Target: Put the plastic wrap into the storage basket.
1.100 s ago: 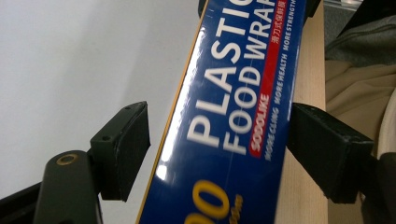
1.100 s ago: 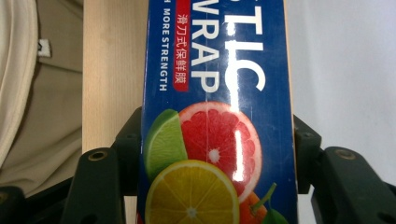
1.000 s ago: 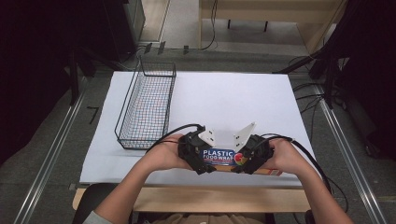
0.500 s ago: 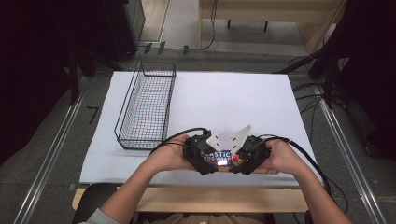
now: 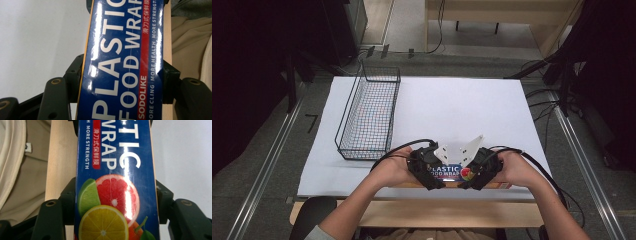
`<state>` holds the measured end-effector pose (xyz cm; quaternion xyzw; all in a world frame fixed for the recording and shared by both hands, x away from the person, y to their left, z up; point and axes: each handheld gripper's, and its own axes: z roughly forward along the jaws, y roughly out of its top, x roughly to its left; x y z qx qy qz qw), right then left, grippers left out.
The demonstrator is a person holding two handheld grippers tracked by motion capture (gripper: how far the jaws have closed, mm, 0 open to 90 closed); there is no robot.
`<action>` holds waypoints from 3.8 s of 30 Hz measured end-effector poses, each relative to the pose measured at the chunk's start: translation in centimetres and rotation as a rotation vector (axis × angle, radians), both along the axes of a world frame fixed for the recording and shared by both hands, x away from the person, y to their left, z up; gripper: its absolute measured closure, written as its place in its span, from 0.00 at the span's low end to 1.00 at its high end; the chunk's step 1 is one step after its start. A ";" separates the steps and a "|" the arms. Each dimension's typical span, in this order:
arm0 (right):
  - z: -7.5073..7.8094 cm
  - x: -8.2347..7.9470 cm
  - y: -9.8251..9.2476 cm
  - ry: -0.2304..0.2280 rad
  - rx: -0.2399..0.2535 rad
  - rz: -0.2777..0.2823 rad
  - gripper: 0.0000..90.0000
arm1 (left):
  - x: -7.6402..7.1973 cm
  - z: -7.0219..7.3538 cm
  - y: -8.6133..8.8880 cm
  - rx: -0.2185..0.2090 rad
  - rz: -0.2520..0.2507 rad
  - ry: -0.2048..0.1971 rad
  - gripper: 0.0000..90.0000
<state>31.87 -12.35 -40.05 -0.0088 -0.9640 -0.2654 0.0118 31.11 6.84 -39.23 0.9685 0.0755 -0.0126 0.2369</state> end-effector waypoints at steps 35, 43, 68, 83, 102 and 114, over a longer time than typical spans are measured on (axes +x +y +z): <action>2.4 2.3 -8.7 -0.114 0.248 -0.294 0.23 | 1.6 1.3 4.4 -0.008 0.196 -0.012 0.44; 1.3 3.4 -9.5 -0.140 0.231 -0.424 0.23 | 2.0 2.4 5.6 -0.044 0.266 -0.007 0.44; -4.0 4.1 -6.2 -0.142 0.163 -0.518 0.23 | 3.9 5.2 8.9 -0.103 0.482 -0.017 0.44; -4.8 3.7 -5.1 -0.159 0.100 -0.470 0.22 | 6.5 6.7 12.7 -0.123 0.661 -0.033 0.44; -4.6 3.4 -4.8 -0.175 0.102 -0.450 0.22 | 11.4 7.3 14.8 -0.108 0.887 -0.063 0.44; -5.0 3.4 -4.7 -0.175 0.074 -0.439 0.22 | 13.3 6.9 16.6 -0.107 1.023 -0.069 0.44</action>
